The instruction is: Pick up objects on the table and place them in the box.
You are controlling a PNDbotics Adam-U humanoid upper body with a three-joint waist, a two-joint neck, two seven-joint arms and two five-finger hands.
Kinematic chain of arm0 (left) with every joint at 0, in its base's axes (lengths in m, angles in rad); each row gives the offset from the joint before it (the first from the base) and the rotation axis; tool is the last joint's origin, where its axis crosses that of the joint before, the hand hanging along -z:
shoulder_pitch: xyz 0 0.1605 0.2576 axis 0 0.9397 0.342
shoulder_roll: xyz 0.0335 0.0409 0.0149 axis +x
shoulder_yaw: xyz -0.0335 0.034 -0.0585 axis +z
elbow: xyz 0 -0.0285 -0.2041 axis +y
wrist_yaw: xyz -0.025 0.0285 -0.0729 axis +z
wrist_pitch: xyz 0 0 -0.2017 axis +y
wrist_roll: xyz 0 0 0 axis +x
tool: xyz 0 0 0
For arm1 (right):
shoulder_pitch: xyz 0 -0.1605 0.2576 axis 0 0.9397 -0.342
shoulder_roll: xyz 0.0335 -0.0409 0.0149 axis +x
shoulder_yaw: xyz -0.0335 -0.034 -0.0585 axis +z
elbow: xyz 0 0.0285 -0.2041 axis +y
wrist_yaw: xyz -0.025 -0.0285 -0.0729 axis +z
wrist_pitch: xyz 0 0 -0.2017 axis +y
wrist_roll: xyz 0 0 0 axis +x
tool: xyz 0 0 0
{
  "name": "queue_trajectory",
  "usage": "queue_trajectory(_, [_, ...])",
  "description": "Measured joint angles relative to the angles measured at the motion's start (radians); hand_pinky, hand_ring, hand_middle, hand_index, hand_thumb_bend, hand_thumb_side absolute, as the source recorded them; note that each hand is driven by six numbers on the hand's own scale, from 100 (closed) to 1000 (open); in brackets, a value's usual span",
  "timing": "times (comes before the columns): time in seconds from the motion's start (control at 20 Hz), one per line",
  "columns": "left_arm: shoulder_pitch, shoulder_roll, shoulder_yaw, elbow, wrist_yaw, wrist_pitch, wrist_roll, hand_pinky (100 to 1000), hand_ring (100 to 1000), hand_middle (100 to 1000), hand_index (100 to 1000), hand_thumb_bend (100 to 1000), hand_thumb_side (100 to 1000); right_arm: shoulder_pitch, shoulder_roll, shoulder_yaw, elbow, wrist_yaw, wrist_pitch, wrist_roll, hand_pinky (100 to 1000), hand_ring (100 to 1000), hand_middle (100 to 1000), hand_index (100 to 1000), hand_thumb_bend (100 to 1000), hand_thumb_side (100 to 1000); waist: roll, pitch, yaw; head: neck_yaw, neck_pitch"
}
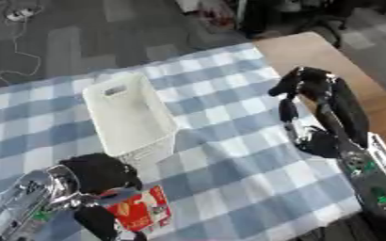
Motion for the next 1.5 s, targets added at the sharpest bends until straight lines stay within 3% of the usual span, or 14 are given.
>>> queue_trajectory(0.5, [-0.014,0.001,-0.007,-0.055,-0.087,-0.020,0.020,690,782,769,881,492,1000,-0.009,-0.003,0.000,0.000,-0.001,0.004,0.013,389,388,531,649,100,937,0.007,0.000,-0.006,-0.001,0.000])
queue_trajectory(0.65, [-0.014,0.001,-0.007,-0.064,-0.102,-0.025,0.023,672,768,756,873,420,1000,-0.009,-0.009,0.000,0.000,-0.004,0.003,0.015,390,389,532,650,100,936,0.010,0.000,-0.007,-0.001,0.000])
queue_trajectory(0.85, [-0.012,0.001,-0.007,-0.062,-0.099,-0.024,0.022,647,749,740,864,390,1000,-0.010,-0.009,-0.001,0.000,-0.009,0.001,0.017,388,388,532,650,100,936,0.010,0.000,-0.007,-0.001,0.000])
queue_trajectory(1.1, [-0.008,0.001,-0.007,-0.051,-0.089,-0.016,0.014,634,745,739,864,427,1000,-0.010,-0.009,-0.001,0.000,-0.009,0.003,0.021,389,389,533,651,100,936,0.010,0.000,-0.006,-0.001,0.000])
queue_trajectory(1.3, [-0.006,0.000,-0.005,-0.046,-0.082,-0.009,0.007,618,744,742,863,326,1000,-0.010,-0.009,-0.001,0.000,-0.008,0.004,0.022,389,389,533,651,100,936,0.009,0.000,-0.005,-0.001,0.000])
queue_trajectory(1.35, [-0.001,-0.002,-0.001,-0.046,-0.076,-0.005,0.003,621,747,746,863,253,1000,-0.010,-0.009,-0.001,0.000,-0.008,0.004,0.022,389,389,533,651,100,936,0.009,0.000,-0.004,-0.001,0.000])
queue_trajectory(1.4, [0.003,-0.007,0.002,-0.046,-0.070,0.000,-0.002,620,747,745,863,308,1000,-0.010,-0.009,-0.001,0.000,-0.008,0.004,0.022,389,389,533,651,100,936,0.009,0.000,-0.002,-0.001,0.000])
queue_trajectory(1.5, [0.010,-0.018,0.013,-0.047,-0.064,0.011,-0.013,644,761,761,872,256,1000,-0.010,-0.009,-0.001,0.000,-0.008,0.004,0.022,389,390,533,651,100,935,0.008,0.000,-0.002,-0.001,0.000])
